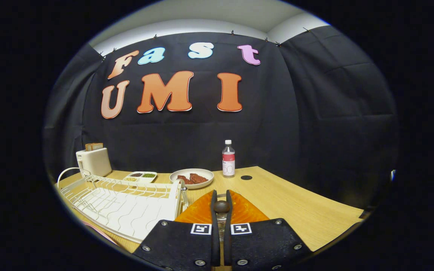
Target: Take the plate from the dish rack, then take the spoon from the basket and place it into the plate.
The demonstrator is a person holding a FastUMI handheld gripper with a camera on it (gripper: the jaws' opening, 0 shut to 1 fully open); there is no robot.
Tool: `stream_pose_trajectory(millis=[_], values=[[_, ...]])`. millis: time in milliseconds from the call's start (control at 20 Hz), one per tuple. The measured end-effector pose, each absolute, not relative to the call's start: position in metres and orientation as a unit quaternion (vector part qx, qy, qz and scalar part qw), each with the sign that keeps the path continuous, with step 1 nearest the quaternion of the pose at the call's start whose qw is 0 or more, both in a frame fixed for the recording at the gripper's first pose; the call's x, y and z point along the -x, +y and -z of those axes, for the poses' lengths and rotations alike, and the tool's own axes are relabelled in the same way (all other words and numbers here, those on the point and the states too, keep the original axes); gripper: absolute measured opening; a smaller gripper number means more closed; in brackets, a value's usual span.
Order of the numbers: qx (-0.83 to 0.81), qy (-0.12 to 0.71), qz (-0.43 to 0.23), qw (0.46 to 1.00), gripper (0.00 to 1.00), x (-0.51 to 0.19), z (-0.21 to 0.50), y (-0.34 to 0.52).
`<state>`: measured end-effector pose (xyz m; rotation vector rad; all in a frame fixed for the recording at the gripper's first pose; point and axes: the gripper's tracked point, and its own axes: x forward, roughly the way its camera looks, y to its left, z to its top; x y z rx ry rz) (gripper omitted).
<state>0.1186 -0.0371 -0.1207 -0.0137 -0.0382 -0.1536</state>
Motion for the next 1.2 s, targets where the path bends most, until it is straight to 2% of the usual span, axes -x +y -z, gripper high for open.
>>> stream_pose_trajectory(millis=[550, 900, 1200], values=[[0.009, -0.064, 0.062, 0.996, 0.04, -0.05, 0.056, -0.024], [0.004, -0.065, -0.003, 0.998, 0.04, 0.011, 0.051, 0.042], [-0.001, -0.037, -0.063, 0.997, 0.04, 0.04, 0.086, 0.109]])
